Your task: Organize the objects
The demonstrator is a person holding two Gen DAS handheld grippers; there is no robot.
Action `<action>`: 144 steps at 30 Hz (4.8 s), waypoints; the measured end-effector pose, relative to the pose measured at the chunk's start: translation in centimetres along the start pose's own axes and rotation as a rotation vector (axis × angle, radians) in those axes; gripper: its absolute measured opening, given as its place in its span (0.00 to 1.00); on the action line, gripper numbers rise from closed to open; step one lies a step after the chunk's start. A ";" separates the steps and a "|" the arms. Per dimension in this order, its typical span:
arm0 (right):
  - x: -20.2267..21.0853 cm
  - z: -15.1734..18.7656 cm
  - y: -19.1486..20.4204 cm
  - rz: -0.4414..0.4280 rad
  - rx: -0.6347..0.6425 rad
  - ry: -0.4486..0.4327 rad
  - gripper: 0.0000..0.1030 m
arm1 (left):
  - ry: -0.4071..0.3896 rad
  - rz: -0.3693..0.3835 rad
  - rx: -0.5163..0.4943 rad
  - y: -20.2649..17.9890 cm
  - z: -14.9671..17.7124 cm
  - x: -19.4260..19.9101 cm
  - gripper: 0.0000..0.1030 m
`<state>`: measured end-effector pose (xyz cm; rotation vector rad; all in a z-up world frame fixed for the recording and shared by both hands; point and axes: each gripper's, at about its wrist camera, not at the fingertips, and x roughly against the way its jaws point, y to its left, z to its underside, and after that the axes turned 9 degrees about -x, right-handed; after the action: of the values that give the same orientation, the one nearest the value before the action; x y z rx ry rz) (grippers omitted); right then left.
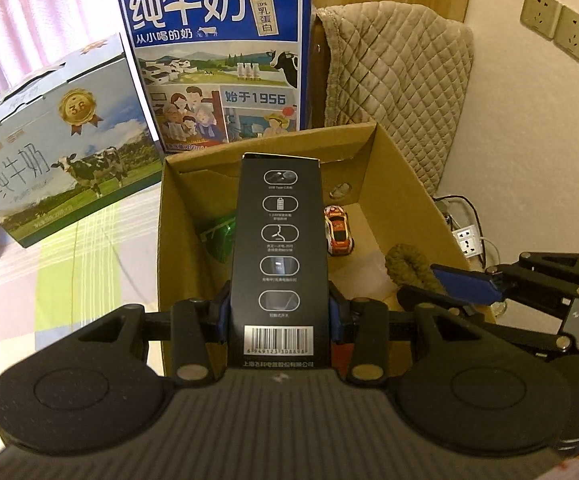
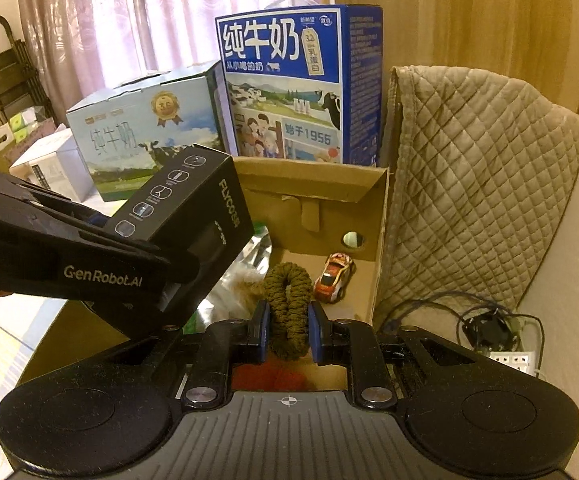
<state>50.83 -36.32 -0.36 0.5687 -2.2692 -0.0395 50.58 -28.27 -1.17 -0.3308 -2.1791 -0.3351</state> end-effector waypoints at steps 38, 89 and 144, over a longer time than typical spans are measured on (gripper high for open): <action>-2.7 -1.5 -0.8 -0.012 0.006 0.002 0.49 | -0.002 -0.009 0.023 2.7 -0.5 -2.5 0.73; 14.2 9.6 6.6 0.033 -0.096 -0.090 0.69 | -0.169 0.013 0.075 2.5 14.8 16.9 0.99; 21.0 27.0 31.8 -0.117 -0.057 0.058 0.69 | -0.067 -0.102 0.277 11.8 43.2 33.5 0.99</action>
<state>7.02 -20.35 1.80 0.6631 -2.1693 -0.1432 3.58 1.86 2.47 -0.0771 -2.2777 -0.0759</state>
